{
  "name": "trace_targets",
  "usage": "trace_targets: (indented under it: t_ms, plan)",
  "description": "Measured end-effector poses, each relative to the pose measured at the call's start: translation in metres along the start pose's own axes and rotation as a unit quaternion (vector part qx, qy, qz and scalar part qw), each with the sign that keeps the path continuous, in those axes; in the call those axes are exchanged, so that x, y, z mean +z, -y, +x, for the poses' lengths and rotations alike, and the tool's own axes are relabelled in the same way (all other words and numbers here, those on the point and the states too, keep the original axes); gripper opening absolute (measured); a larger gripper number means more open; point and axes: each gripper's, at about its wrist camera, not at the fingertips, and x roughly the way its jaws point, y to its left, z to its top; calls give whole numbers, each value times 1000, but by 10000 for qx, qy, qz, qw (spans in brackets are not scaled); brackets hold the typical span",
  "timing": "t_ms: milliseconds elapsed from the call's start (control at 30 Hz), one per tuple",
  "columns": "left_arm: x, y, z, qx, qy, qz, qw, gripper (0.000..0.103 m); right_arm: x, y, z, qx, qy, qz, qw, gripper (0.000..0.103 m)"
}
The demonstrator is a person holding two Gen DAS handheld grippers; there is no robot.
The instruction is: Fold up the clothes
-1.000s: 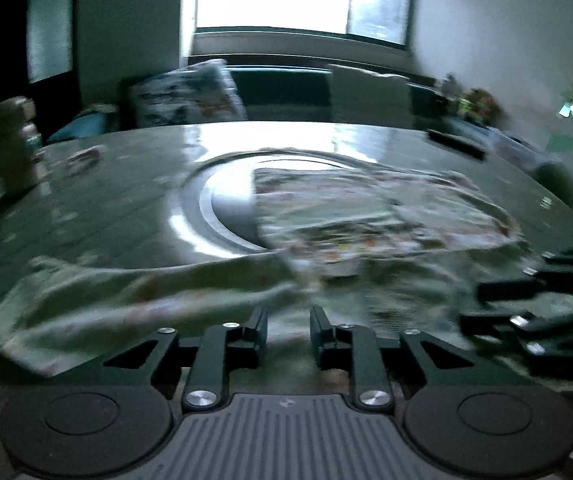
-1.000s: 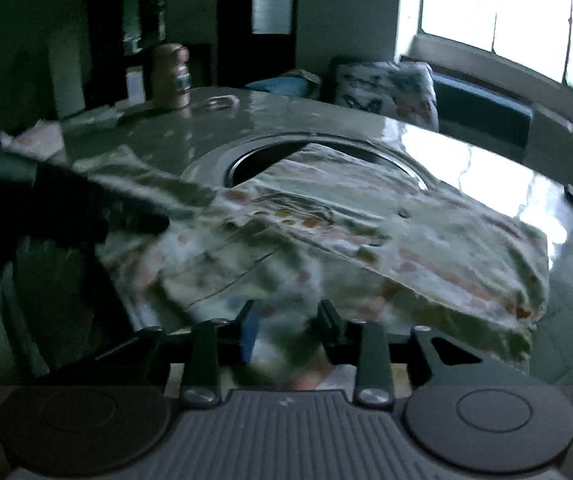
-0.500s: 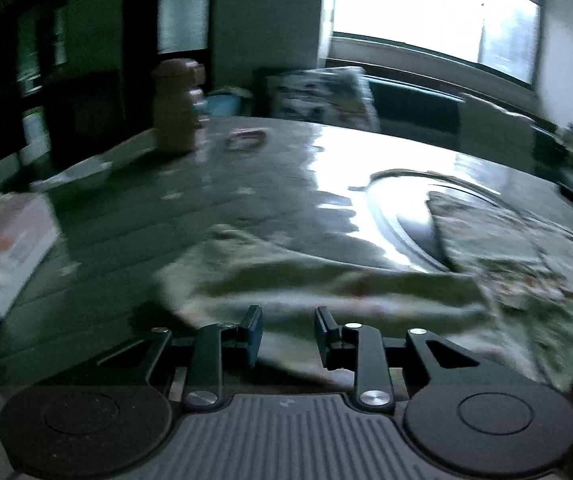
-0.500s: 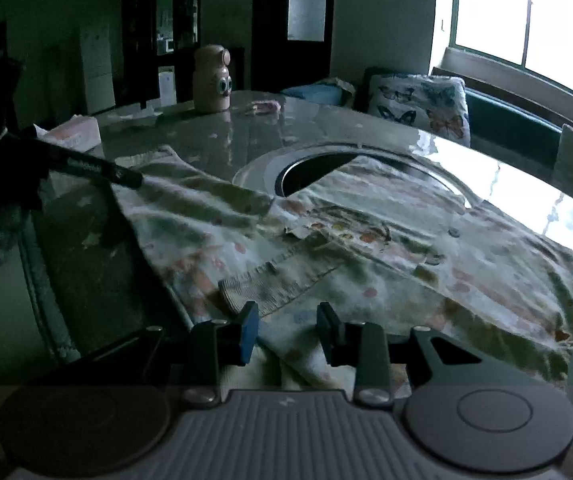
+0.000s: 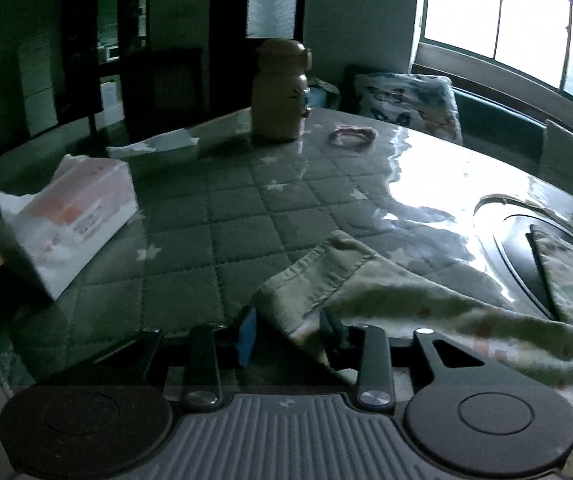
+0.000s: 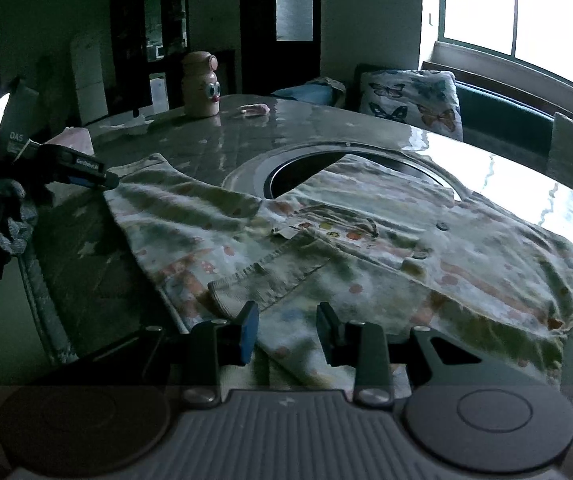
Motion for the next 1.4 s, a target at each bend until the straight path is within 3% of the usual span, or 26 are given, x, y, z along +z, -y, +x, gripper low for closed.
trace_targets:
  t_ms: [33,67,100,300,433,533,700,967,1100,1233,1400]
  plan:
    - [1,0,0,-52,-2,-1,10000,31,0,0,-1,-9,8,12,10000,32]
    - [2,1,1,-105,-6,-11,9999,15,0,0,-2,-18,16,23,10000,32]
    - [2,1,1,-159,-9,-21,9999,10,-1,1,-3,-26,25,35,10000,32]
    - [12,18,-29,-724,365,44,9967,8,-1,7,-11,-101,77,212,9997,32]
    - [17,48,-61,-1495,617,238,9865,7,-2,18,-17,-206,138,460,9986,32]
    - [15,81,-86,-2176,726,530,9719,7,-4,30,-23,-286,189,726,9968,32]
    - [8,138,-115,-3199,776,902,9400,7,-10,50,-33,-478,285,1154,9918,32]
    - [-23,212,-121,-4314,247,1359,8915,7,-27,83,-54,-886,376,1771,9795,32]
    - [-43,231,-114,-4504,-148,1632,8777,9,-35,97,-61,-1032,391,2110,9712,32]
    - [-56,234,-111,-4527,-347,1871,8711,14,-42,110,-68,-1165,428,2382,9632,32]
    - [-60,223,-112,-4594,-325,2058,8634,34,-41,117,-71,-1075,516,2645,9570,32]
